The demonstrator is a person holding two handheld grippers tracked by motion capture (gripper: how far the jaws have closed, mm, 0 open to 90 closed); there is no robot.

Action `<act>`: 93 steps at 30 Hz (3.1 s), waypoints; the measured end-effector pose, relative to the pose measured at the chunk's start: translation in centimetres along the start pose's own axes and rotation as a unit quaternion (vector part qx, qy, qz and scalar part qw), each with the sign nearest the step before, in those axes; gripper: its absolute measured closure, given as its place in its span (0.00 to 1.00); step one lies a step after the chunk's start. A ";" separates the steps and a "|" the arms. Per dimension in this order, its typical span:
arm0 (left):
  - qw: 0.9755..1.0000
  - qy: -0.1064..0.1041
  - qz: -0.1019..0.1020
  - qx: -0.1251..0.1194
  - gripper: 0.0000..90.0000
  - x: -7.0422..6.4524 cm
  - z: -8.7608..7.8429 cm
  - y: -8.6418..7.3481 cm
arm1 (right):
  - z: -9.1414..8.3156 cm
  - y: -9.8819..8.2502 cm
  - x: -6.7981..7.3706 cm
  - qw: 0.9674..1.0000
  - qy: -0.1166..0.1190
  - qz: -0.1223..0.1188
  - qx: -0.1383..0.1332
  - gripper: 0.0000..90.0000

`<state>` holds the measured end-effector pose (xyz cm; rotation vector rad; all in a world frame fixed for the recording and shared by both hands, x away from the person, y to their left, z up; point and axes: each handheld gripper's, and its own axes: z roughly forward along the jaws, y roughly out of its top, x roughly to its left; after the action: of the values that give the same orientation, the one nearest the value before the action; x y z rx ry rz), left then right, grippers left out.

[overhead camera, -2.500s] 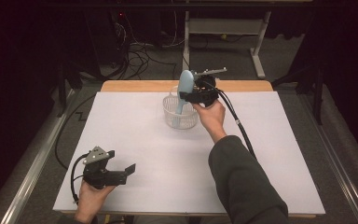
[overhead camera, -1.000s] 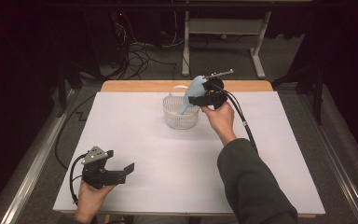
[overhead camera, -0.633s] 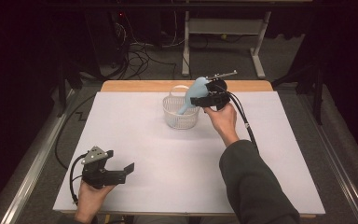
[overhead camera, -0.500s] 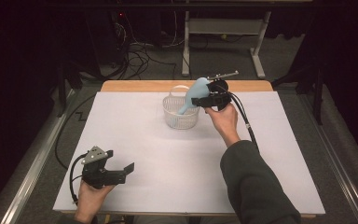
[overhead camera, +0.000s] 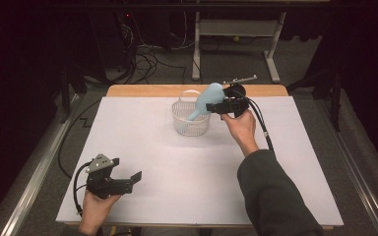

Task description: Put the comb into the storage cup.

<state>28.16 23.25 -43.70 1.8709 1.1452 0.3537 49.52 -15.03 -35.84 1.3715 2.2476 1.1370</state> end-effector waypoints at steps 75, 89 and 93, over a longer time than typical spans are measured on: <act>1.000 -0.002 -0.012 -0.003 0.01 0.1 0.0 -0.1 | -7.6 -4.5 -1.7 0.997 0.007 -0.049 -0.052 0.31; 1.000 -0.001 -0.013 -0.002 0.01 0.1 0.1 -0.1 | -8.7 -5.8 -2.7 0.997 0.011 -0.039 -0.058 0.31; 1.000 -0.001 -0.013 -0.002 0.01 0.1 0.1 -0.1 | -9.1 -6.1 -2.8 0.997 0.012 -0.041 -0.061 0.31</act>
<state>28.26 23.29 -43.89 1.8495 1.1657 0.3389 41.81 -23.26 -34.82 1.2123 2.1904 1.2471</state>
